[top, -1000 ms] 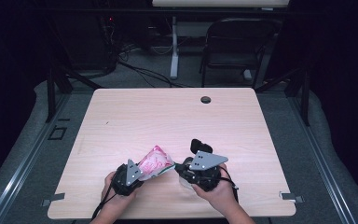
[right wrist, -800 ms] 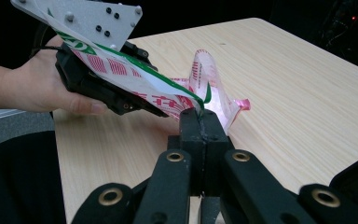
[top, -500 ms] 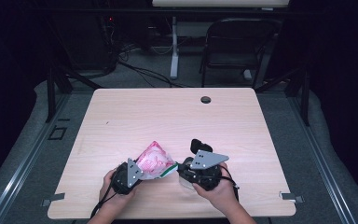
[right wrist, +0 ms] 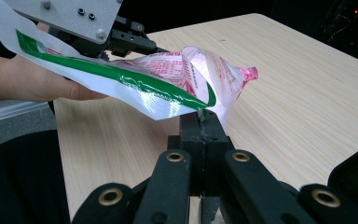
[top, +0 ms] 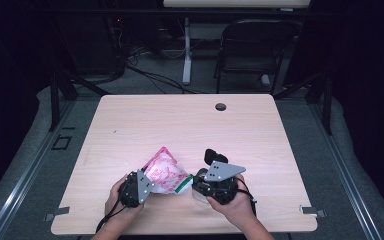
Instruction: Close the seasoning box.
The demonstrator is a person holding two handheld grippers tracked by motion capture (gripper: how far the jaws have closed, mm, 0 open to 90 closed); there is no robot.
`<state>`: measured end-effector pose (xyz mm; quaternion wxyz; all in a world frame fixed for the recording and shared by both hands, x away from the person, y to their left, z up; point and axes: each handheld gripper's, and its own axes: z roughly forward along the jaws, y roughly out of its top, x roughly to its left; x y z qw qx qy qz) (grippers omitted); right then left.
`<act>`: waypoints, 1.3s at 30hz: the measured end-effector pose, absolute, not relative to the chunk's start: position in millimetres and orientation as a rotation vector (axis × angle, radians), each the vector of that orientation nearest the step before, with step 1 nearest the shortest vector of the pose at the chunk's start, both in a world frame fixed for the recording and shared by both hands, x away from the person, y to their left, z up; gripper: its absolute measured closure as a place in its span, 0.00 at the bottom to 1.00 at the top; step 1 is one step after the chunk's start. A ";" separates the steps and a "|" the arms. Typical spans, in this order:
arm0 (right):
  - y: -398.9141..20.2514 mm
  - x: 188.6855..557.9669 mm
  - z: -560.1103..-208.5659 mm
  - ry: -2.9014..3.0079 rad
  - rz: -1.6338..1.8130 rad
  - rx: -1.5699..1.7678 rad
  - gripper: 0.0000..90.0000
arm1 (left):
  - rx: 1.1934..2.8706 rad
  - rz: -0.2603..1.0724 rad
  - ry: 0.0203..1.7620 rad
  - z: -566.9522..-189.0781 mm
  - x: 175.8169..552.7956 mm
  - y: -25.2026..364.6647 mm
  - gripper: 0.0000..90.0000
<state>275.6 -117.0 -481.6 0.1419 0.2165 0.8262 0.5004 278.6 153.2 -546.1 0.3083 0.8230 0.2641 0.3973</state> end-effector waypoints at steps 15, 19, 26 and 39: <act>-130.1 275.6 -477.5 2.362 1.457 0.694 1.00 | 2.169 1.094 0.677 -537.0 281.1 138.9 0.74; -134.4 272.9 -477.4 2.346 1.437 0.688 1.00 | 2.172 1.104 0.663 -534.9 282.0 134.8 0.74; -141.2 268.6 -475.7 2.324 1.432 0.684 0.91 | 2.196 1.120 0.640 -533.6 283.8 130.6 0.74; -151.8 256.9 -471.0 2.280 1.400 0.637 0.81 | 2.217 1.098 0.661 -537.2 288.0 130.1 0.74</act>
